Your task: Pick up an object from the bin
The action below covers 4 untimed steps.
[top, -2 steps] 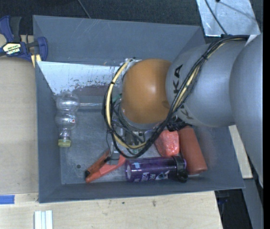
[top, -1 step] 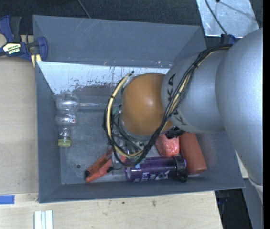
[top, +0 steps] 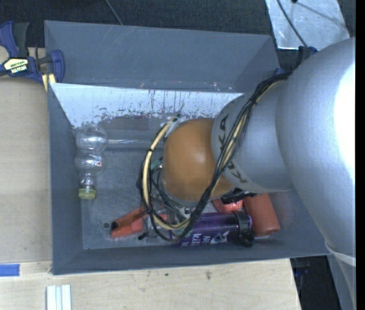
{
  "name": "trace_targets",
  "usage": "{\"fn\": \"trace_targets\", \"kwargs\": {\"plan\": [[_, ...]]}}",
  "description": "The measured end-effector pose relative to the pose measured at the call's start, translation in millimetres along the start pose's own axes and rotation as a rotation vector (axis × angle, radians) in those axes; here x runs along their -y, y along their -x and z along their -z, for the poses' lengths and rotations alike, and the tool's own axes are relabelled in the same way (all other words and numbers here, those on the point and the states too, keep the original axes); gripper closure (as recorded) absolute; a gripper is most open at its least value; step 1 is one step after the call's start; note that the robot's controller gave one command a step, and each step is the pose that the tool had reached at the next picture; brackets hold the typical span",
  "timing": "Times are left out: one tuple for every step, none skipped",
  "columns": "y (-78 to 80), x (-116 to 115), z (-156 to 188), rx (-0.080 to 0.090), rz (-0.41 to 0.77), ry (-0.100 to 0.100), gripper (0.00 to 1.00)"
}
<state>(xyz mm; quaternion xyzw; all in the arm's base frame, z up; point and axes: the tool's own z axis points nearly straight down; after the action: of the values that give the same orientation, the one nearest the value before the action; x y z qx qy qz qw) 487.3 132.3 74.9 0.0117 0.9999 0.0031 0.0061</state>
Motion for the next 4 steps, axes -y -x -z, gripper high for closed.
{"fn": "trace_targets", "kwargs": {"plan": [[0.1, 0, 0, 0.000, 0.000, 0.000, 1.00], [4.8, 7, 52, -0.015, -0.013, -0.007, 1.00], [42.5, -39, -8, -0.007, -0.079, -0.005, 0.00], [42.7, -39, -5, -0.005, -0.079, -0.004, 0.00]]}}
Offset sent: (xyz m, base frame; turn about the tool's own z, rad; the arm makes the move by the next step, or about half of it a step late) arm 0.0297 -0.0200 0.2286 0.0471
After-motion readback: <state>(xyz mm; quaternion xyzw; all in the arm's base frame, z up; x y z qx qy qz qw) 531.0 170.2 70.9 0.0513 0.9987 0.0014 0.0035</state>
